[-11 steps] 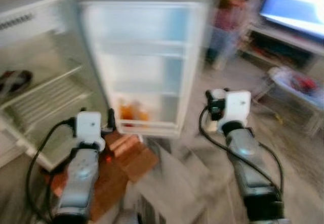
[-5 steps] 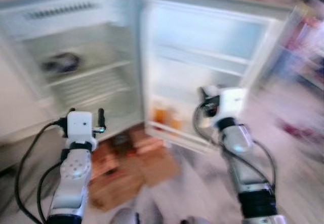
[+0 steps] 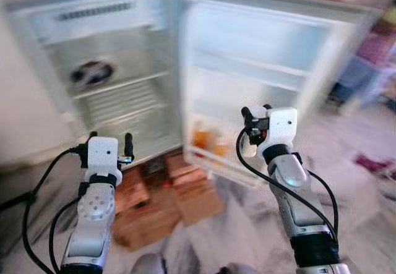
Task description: Restocking fridge
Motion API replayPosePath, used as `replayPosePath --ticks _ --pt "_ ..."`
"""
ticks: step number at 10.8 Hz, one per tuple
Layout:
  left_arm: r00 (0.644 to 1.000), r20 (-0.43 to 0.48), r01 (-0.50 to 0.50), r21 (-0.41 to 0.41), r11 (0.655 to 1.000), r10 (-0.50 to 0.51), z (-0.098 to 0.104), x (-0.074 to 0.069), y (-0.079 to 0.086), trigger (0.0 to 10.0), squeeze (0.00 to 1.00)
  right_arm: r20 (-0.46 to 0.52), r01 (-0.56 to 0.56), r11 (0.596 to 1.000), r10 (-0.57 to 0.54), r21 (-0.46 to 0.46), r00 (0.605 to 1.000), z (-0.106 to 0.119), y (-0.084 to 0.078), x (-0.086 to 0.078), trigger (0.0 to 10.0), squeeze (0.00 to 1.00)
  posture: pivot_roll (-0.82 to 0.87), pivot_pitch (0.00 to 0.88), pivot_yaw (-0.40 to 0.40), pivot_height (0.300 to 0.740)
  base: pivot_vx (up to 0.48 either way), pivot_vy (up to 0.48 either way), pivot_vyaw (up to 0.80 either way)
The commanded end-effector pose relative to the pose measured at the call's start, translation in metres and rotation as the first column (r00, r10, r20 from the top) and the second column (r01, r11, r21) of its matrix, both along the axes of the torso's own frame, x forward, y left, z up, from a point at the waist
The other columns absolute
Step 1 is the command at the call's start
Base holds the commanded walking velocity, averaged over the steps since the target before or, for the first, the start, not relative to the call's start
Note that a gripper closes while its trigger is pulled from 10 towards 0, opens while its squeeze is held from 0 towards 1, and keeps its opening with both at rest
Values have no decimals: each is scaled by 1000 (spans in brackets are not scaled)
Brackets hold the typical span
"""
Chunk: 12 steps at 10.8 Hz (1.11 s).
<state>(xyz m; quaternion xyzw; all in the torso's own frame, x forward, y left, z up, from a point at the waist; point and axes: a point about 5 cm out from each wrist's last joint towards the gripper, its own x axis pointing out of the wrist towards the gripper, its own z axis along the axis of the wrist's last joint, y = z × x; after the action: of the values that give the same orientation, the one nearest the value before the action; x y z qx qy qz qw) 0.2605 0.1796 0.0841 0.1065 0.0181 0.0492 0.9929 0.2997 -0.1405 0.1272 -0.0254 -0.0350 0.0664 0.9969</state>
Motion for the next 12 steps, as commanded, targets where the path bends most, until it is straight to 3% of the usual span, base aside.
replayPosePath --ticks 1,6,12 --pt "1000 16 14 1 1000 -14 5 1 -4 10000 0 39 3 1000 -4 13 999 9 -3 2 10000 0 69 60 -18 740 277 -274 0" --pt "994 26 -104 -6 995 104 5 1 6 10000 0 46 -68 996 65 64 997 13 5 4 10000 0 68 52 -25 740 0 0 0" --pt "990 2 -142 -16 990 142 0 1 13 10000 0 37 -118 990 116 73 993 11 13 1 10000 0 67 47 -24 740 0 0 0"
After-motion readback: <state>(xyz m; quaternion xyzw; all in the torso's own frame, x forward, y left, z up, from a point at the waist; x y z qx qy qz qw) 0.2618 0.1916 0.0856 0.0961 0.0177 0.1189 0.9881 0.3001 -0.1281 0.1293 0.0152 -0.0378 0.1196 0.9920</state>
